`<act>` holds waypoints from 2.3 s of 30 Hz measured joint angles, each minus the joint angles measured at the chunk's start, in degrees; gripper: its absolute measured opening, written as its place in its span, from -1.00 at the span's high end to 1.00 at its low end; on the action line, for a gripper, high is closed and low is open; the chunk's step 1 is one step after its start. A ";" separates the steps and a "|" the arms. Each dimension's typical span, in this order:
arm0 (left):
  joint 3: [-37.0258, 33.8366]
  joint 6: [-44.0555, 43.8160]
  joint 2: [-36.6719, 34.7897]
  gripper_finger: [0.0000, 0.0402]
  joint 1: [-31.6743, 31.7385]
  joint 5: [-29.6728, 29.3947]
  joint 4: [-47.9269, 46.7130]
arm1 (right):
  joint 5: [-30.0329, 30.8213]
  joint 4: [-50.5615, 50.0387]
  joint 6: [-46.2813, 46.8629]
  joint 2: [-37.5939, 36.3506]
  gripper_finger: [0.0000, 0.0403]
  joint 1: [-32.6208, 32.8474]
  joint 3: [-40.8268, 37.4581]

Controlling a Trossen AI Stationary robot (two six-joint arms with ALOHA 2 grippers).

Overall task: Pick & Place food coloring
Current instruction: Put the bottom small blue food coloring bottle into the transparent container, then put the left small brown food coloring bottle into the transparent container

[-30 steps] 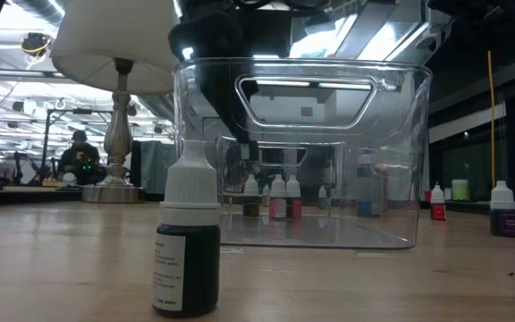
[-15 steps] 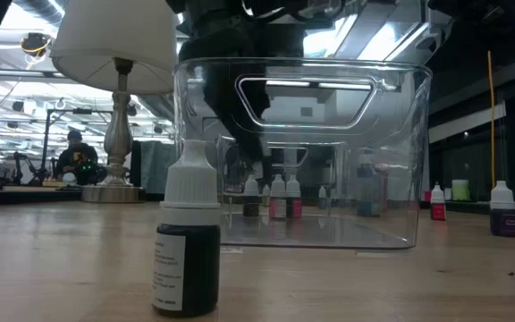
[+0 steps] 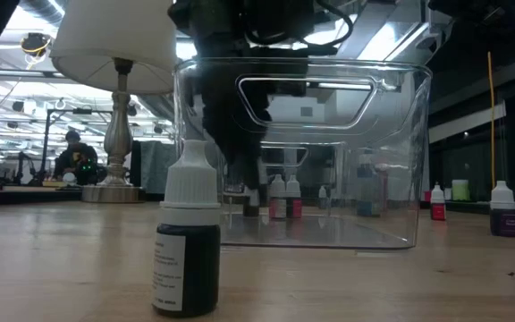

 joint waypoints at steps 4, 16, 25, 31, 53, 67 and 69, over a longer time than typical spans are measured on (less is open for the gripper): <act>0.00 -0.01 0.00 0.68 0.60 -1.49 0.46 | -0.01 0.00 -0.09 0.00 0.86 -0.01 0.00; 0.00 0.79 -0.07 0.63 2.14 0.04 0.30 | 0.00 0.01 -0.11 0.00 0.86 0.00 0.00; 0.00 1.35 -0.07 0.51 2.14 0.15 0.30 | 0.00 0.01 0.02 0.00 0.86 0.00 0.00; 0.00 1.37 -0.07 0.50 2.14 0.17 0.28 | 0.00 0.01 0.04 0.00 0.86 0.00 0.00; 10.44 5.17 -11.14 0.51 -5.53 -5.55 -10.17 | 0.00 0.03 -0.09 -0.02 0.86 -0.02 0.00; 9.55 -8.29 -12.72 0.52 -21.69 -8.63 -12.10 | 0.00 0.47 -0.04 -0.02 0.86 -0.02 0.00; 9.55 -9.22 -12.76 0.52 -23.33 -8.57 -12.03 | 0.00 0.78 0.11 -0.02 0.86 0.00 0.00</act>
